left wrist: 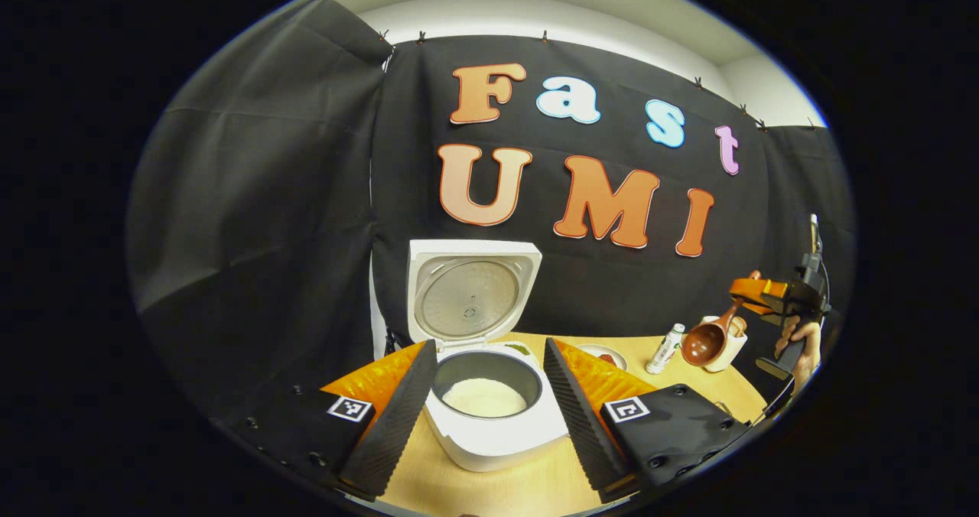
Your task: Close the left gripper, press the button to open the rice cooker; take a wooden spoon from the chopstick holder with the right hand, scoop a spoonful of rice and pour it into the rice cooker, then put the wooden spoon back into the chopstick holder.
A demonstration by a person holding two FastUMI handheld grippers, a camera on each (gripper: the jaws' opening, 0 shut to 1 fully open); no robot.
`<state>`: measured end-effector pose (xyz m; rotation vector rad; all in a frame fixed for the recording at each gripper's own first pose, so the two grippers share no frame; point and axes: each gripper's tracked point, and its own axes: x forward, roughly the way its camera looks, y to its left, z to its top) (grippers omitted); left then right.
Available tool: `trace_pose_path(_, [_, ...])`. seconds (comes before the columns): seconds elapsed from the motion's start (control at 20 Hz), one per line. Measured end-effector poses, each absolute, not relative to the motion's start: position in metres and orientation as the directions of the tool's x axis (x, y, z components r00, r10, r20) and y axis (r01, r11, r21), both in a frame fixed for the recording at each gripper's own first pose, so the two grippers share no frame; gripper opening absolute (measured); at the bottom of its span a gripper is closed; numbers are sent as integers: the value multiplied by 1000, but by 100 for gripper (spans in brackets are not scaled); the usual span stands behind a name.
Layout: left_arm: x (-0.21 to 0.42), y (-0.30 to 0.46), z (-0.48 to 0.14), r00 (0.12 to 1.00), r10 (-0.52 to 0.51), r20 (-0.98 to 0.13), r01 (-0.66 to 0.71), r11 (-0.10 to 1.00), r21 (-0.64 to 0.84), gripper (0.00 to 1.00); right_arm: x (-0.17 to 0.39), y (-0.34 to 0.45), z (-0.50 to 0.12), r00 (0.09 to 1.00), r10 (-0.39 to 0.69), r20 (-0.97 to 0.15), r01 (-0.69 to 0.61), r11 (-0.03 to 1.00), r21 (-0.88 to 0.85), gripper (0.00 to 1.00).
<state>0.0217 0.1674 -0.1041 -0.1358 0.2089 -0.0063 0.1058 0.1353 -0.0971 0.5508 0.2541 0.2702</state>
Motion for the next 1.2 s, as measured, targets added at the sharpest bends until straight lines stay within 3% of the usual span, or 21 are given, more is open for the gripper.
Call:
trace_pose_path(0.6, [10, 125, -91, 980, -34, -195, 11, 993, -118, 95, 75, -31, -195, 958, 66, -280, 82, 870, 486, 2])
trace_pose_path(1.2, [1, 110, -86, 979, 7, -206, -25, 996, -84, 95, 68, -65, -286, 936, 20, -352, 173, 843, 509, 5])
